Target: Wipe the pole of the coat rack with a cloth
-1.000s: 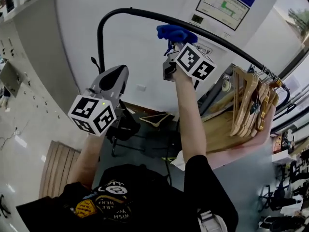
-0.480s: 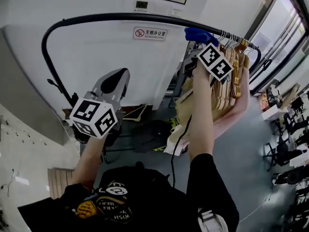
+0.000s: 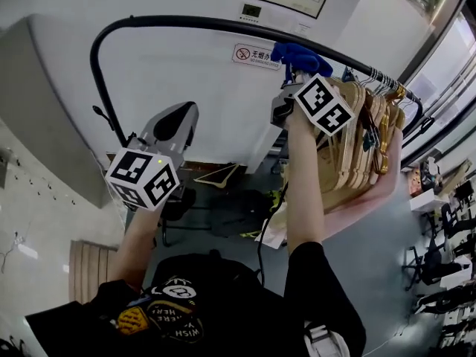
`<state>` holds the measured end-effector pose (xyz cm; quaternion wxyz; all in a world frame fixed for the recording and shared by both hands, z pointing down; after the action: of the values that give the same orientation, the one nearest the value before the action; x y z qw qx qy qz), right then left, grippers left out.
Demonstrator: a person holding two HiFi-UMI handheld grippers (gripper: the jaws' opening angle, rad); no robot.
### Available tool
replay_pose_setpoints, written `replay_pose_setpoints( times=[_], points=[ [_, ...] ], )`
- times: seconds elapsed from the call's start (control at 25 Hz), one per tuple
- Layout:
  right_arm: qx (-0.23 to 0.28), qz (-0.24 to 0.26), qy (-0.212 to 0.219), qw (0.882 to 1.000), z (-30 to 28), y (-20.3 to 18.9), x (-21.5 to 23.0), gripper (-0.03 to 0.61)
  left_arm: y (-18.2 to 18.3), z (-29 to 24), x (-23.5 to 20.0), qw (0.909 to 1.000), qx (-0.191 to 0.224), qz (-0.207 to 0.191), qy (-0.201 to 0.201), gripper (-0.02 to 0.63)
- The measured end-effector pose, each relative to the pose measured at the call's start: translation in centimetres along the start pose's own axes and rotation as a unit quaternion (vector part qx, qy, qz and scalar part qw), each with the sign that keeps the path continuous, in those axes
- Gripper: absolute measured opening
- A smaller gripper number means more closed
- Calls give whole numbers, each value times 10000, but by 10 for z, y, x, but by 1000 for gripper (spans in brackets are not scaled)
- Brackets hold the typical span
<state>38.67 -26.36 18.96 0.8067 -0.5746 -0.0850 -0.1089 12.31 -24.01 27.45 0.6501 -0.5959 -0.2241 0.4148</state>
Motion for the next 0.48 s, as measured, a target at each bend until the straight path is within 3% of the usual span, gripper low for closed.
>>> replay_pose_setpoints(
  times=[0.24, 0.48],
  points=[
    [-461, 65, 1199, 9917, -68, -58, -115, 58, 21, 44, -55, 9962, 198, -170, 831, 3],
    [-847, 52, 1992, 9763, -120, -104, -210, 58, 42, 86, -99, 9861, 375, -386, 1572, 3]
  ],
)
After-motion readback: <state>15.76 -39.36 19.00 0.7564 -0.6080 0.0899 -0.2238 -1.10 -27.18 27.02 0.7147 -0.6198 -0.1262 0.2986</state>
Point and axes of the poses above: the fingertips, and each gripper's own axes: z backward along the fingers, x to its right, y out of its top, the point moved 1 cm from there along z, backward along the fingers, and after that the axes turned 10 degrees about y, right-handed, at the moved point
